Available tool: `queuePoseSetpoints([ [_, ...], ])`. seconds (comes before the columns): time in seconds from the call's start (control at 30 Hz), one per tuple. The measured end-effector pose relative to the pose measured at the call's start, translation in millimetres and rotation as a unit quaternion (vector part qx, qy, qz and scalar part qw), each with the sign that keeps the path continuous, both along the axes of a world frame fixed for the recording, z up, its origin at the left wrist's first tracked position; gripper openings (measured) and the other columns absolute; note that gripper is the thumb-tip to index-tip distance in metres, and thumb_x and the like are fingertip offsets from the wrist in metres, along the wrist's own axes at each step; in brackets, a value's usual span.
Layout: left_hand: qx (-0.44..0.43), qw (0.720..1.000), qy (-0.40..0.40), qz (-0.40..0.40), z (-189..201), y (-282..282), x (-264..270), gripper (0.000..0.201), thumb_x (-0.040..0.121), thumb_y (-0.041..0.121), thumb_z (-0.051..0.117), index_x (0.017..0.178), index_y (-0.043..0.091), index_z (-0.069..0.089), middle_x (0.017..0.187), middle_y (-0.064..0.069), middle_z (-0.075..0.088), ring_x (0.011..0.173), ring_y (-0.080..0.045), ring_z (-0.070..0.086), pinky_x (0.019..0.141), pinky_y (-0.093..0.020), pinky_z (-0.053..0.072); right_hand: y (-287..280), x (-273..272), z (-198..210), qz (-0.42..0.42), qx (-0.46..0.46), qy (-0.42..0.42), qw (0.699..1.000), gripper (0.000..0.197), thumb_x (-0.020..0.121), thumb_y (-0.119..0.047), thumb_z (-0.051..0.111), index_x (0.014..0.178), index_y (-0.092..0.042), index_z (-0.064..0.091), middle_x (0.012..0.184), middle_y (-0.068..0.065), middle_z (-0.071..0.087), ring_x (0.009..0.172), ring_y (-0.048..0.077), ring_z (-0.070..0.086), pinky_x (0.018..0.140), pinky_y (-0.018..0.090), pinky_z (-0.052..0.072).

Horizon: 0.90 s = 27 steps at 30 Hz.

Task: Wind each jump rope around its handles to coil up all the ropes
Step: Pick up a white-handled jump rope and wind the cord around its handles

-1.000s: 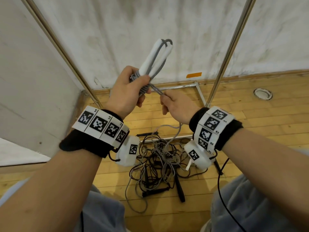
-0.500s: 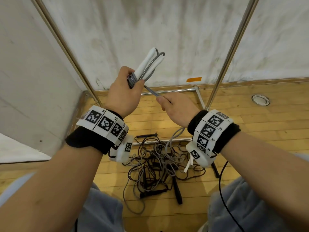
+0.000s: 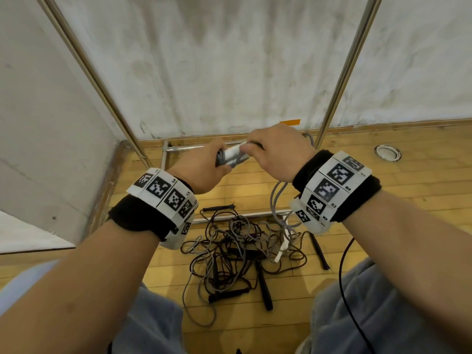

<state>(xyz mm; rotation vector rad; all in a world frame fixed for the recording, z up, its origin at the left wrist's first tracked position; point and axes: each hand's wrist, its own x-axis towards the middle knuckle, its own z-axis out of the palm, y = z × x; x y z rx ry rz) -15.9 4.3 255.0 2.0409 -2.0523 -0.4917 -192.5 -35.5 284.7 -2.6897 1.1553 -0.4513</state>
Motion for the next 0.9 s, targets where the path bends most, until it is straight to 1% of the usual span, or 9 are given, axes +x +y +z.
queuePoseSetpoints([
  [0.1, 0.002, 0.999, 0.002, -0.035, 2, 5, -9, 0.032, 0.088, 0.041, 0.060, 0.114, 0.024, 0.050, 0.096, 0.000, 0.063, 0.083, -0.020, 0.058, 0.076, -0.040, 0.051, 1, -1, 2, -0.002, -0.011, -0.004, 1.000, 0.032, 0.098, -0.036, 0.041, 0.086, -0.014, 0.061, 0.066, -0.004, 0.051, 0.064, 0.017, 0.047, 0.056, 0.029, 0.032],
  [0.2, -0.061, 0.997, 0.011, -0.048, 5, 9, -18, 0.042, 0.078, 0.057, 0.065, 0.107, 0.027, 0.058, 0.084, 0.006, 0.062, 0.078, -0.018, 0.058, 0.070, -0.036, 0.050, 1, -6, 6, -0.007, -0.022, -0.031, 0.999, 0.033, 0.097, -0.038, 0.042, 0.091, -0.015, 0.064, 0.059, -0.009, 0.044, 0.058, 0.014, 0.043, 0.056, 0.029, 0.029],
  [0.3, -0.091, 0.993, 0.002, -0.074, 6, 12, -24, 0.026, 0.081, 0.053, 0.064, 0.086, 0.028, 0.058, 0.066, 0.008, 0.053, 0.066, -0.020, 0.055, 0.060, -0.035, 0.046, 1, -12, 9, -0.015, 0.000, -0.042, 0.999, 0.033, 0.093, -0.044, 0.049, 0.083, -0.017, 0.064, 0.056, -0.011, 0.043, 0.053, 0.005, 0.040, 0.050, 0.024, 0.027],
  [0.47, -0.079, 0.991, 0.030, -0.102, 9, 18, -23, 0.017, 0.083, 0.042, 0.064, 0.073, 0.033, 0.053, 0.061, 0.008, 0.052, 0.058, -0.015, 0.050, 0.053, -0.031, 0.038, -11, -17, 10, -0.072, 0.089, -0.076, 0.990, 0.043, 0.077, -0.054, 0.065, 0.069, -0.012, 0.065, 0.056, -0.003, 0.048, 0.052, 0.012, 0.042, 0.052, 0.028, 0.034],
  [0.57, -0.077, 0.986, 0.086, -0.117, 16, 22, -18, 0.008, 0.080, 0.034, 0.068, 0.078, 0.027, 0.064, 0.062, 0.004, 0.056, 0.059, -0.016, 0.053, 0.055, -0.031, 0.040, -15, -19, 12, -0.069, 0.162, -0.123, 0.977, 0.049, 0.074, -0.050, 0.070, 0.062, -0.003, 0.061, 0.051, 0.004, 0.036, 0.047, 0.014, 0.031, 0.046, 0.024, 0.027],
  [0.7, -0.073, 0.968, 0.212, -0.111, 28, 26, -14, 0.008, 0.076, 0.021, 0.071, 0.084, 0.022, 0.069, 0.069, 0.004, 0.061, 0.058, -0.006, 0.053, 0.054, -0.023, 0.040, -21, -22, 18, -0.068, 0.237, -0.148, 0.958, 0.041, 0.079, -0.042, 0.068, 0.065, -0.004, 0.067, 0.056, 0.013, 0.051, 0.047, 0.011, 0.043, 0.050, 0.025, 0.035],
  [0.77, -0.071, 0.946, 0.303, -0.092, 34, 27, -16, 0.009, 0.075, 0.018, 0.069, 0.084, 0.018, 0.068, 0.067, 0.003, 0.063, 0.049, 0.000, 0.051, 0.048, -0.015, 0.038, -23, -22, 16, -0.085, 0.283, -0.194, 0.936, 0.027, 0.085, -0.023, 0.066, 0.073, 0.001, 0.066, 0.057, 0.008, 0.054, 0.047, 0.008, 0.046, 0.051, 0.018, 0.035],
  [0.83, -0.086, 0.918, 0.382, -0.055, 39, 27, -18, 0.012, 0.074, 0.018, 0.065, 0.085, 0.012, 0.064, 0.065, -0.004, 0.065, 0.044, -0.003, 0.050, 0.044, -0.017, 0.038, -20, -16, 12, -0.089, 0.292, -0.216, 0.927, 0.013, 0.089, -0.002, 0.056, 0.094, 0.008, 0.063, 0.073, 0.017, 0.059, 0.059, 0.018, 0.052, 0.056, 0.017, 0.040],
  [0.9, -0.103, 0.888, 0.449, -0.005, 42, 25, -20, 0.011, 0.079, 0.014, 0.064, 0.086, 0.008, 0.057, 0.065, -0.009, 0.064, 0.041, -0.008, 0.050, 0.040, -0.021, 0.036, -15, -5, 4, -0.065, 0.263, -0.211, 0.939, 0.019, 0.094, -0.006, 0.050, 0.090, 0.007, 0.063, 0.073, 0.023, 0.055, 0.065, 0.026, 0.051, 0.061, 0.023, 0.041],
])
